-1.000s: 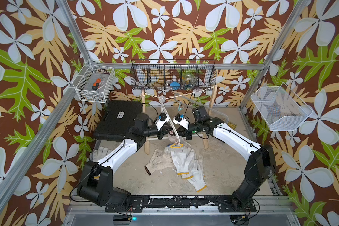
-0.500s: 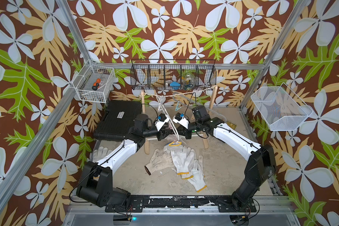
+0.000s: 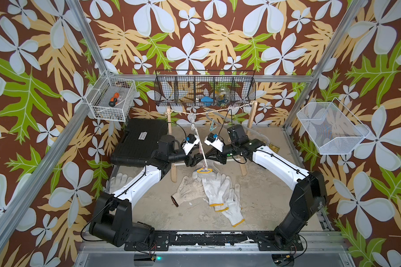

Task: Clip the gloves onto a hanger to dry
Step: Clamp the glove onto the hanger.

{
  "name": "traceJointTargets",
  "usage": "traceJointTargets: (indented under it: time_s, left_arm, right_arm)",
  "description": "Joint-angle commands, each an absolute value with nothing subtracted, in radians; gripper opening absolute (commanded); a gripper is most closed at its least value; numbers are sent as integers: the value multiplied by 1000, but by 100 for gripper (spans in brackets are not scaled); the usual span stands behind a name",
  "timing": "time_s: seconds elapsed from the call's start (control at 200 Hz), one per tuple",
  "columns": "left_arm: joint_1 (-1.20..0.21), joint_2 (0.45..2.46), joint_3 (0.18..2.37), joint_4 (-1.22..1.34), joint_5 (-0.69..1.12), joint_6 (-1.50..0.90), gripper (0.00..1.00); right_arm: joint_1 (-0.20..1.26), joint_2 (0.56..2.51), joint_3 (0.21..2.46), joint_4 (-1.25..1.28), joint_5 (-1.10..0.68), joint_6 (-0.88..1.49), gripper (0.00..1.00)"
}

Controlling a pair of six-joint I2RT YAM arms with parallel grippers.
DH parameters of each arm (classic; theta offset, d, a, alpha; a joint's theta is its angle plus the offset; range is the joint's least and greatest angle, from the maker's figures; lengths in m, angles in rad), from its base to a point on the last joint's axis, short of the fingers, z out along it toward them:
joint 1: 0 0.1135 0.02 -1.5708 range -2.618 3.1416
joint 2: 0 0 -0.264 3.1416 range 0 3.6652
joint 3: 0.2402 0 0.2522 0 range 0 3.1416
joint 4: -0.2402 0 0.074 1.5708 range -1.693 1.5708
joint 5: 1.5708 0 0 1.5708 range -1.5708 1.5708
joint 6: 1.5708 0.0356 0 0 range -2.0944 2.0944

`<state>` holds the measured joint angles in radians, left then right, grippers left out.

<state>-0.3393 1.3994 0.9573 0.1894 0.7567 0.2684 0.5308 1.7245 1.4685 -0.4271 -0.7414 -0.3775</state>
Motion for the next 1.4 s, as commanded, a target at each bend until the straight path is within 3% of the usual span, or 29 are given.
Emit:
traceJointTargets:
  time_s: [0.0, 0.065, 0.105, 0.135, 0.425, 0.656, 0.841, 1.016, 1.246, 1.396]
  left_arm:
    - [-335, 1382, 954, 163, 741, 271, 74]
    - [-335, 1374, 950, 153, 729, 271, 78]
    - [-334, 1366, 947, 147, 720, 274, 98]
    - [-332, 1363, 943, 142, 714, 277, 100]
    - [-302, 1314, 895, 109, 682, 291, 100]
    - [-298, 1282, 870, 64, 555, 324, 100]
    - [-292, 1225, 812, 41, 425, 324, 100]
    - [-280, 1164, 733, 32, 347, 297, 100]
    - [-278, 1082, 647, 1, 252, 271, 100]
    - [-266, 1061, 624, -7, 193, 230, 100]
  right_arm:
    - [531, 1713, 1465, -401, -720, -374, 29]
    - [531, 1708, 1461, -397, -705, -374, 36]
    - [531, 1705, 1457, -397, -697, -374, 38]
    - [532, 1700, 1451, -398, -692, -377, 39]
    - [528, 1623, 1339, -377, -624, -388, 52]
    - [494, 1544, 1244, -406, -519, -381, 55]
    - [462, 1393, 1075, -420, -464, -362, 57]
    - [468, 1217, 915, -433, -524, -475, 58]
    - [612, 1053, 765, -322, -539, -518, 59]
    - [851, 1082, 732, -179, -427, -444, 61]
